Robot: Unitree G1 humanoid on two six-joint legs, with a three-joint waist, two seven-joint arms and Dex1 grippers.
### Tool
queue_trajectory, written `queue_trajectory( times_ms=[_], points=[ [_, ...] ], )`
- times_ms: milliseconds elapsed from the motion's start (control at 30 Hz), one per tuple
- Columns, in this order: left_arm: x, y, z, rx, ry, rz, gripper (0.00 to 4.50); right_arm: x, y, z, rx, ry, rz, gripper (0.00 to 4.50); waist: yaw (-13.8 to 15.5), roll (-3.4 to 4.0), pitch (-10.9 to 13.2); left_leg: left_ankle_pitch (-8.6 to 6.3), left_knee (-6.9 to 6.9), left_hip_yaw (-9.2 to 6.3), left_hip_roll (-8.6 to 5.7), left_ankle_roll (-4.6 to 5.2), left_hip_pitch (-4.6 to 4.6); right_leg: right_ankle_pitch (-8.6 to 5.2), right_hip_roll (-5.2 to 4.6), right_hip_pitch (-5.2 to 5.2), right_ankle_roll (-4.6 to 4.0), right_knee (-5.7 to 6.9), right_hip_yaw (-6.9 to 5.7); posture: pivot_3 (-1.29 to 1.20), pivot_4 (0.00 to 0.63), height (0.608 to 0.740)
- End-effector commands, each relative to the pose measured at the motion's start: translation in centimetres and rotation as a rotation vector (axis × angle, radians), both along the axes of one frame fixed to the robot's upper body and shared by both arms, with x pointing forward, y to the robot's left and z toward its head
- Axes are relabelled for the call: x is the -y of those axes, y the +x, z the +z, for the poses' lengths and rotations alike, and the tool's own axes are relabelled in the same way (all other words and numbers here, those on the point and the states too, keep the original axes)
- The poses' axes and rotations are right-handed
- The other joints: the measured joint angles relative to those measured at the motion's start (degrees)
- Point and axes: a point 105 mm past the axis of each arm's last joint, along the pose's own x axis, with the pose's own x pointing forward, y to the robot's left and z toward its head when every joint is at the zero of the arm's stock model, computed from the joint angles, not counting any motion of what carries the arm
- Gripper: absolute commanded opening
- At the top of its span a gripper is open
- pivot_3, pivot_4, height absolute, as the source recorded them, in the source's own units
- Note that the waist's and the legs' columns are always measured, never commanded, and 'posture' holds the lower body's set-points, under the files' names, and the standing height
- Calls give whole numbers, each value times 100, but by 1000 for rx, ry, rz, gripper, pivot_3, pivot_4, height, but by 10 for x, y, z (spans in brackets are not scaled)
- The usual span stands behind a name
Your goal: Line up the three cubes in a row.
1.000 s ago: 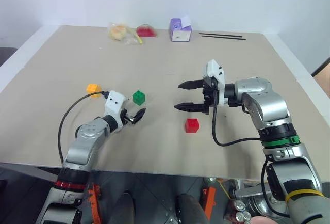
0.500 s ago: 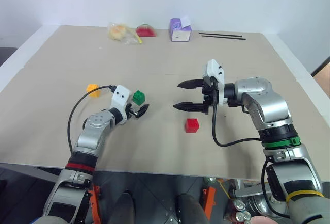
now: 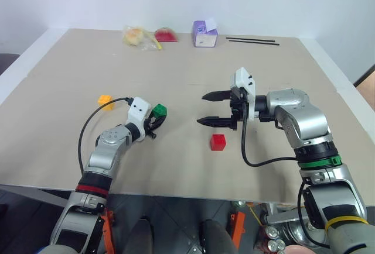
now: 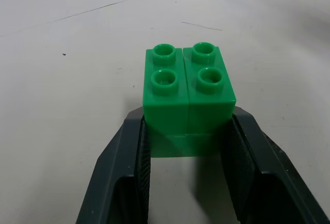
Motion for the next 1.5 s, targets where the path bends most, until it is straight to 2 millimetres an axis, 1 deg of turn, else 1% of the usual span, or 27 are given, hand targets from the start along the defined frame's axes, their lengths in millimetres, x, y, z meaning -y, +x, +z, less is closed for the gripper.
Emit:
queue_trajectory(
  times_ms=[33, 67, 167, 200, 300, 367, 533, 667, 933, 1200, 1300, 1500],
  points=[
    [-1, -12, 17, 49, -3, -68, 1310, 5, -5, 14, 57, 17, 17, 4500, -6, 0, 0, 0, 0, 0, 0, 0, 0, 0, 0, 0, 0, 0, 0, 0, 150, 740],
    [0, -16, 18, 47, -1, -94, 1310, 6, -5, 14, 57, 16, 17, 4500, -8, 0, 0, 0, -1, 0, 0, 0, 0, 0, 0, -1, 0, 0, 1, 0, 150, 740],
    [-3, -39, 21, 31, 40, -226, 1310, 10, -7, 16, 61, 11, 21, 4500, -16, 0, 0, 0, -12, 0, 1, 0, 0, -2, 0, -7, -2, 0, 1, 0, 150, 740],
    [-3, -44, 22, 27, 50, -250, 1310, 10, -8, 16, 62, 9, 23, 4500, -15, 0, 0, 0, -16, 0, 2, 0, 1, -4, 0, -8, -4, 0, 1, 0, 150, 740],
    [-3, -63, 24, 3, 95, -371, 1310, 13, -19, 14, 45, -9, 65, 4500, -13, 1, 0, 0, -19, 0, 2, -1, 0, -13, 0, -9, -16, 0, 1, 0, 150, 740],
    [0, -75, 25, -11, 122, -462, 1310, 15, -31, 9, 28, -43, 115, 4500, 2, 0, 0, 0, -19, 0, 2, -1, 0, -21, 0, -7, -25, 0, 1, 0, 150, 740],
    [6, -93, 18, -48, 185, -614, 1310, 14, -50, -2, 15, -112, 190, 4500, -1, 0, 0, 0, -17, 0, 2, -1, -1, -24, 0, -7, -28, 0, 2, 0, 150, 740],
    [8, -93, 13, -55, 221, -656, 1310, 13, -51, -3, 23, -119, 182, 4500, -17, 0, 0, 0, -14, 1, 3, -1, 0, -20, 0, -10, -34, 0, 2, 0, 150, 740],
    [13, -80, 7, -38, 276, -724, 1310, 16, -50, 0, 29, -124, 160, 4500, -3, 0, 0, 0, -4, 1, 3, 0, -3, -20, 0, -7, -33, 0, 2, 0, 150, 740],
    [25, -62, 10, -20, 301, -806, 1310, 21, -53, -1, 21, -141, 149, 4500, 0, 0, 0, 0, -4, 1, 3, 0, -6, -20, 1, -9, -30, 0, 1, 0, 150, 740],
    [31, -56, 14, -16, 295, -829, 1310, 26, -53, -2, 10, -135, 120, 4500, 1, 0, 0, 0, -4, 1, 3, 0, -6, -21, 1, -9, -28, 0, 1, 0, 150, 740],
    [39, -52, 11, -22, 300, -874, 1310, 31, -57, -4, 1, -132, 88, 4500, 1, 0, 0, 0, -4, 1, 3, 0, -8, -21, 1, -9, -26, 0, 1, 0, 150, 740]
  ],
)
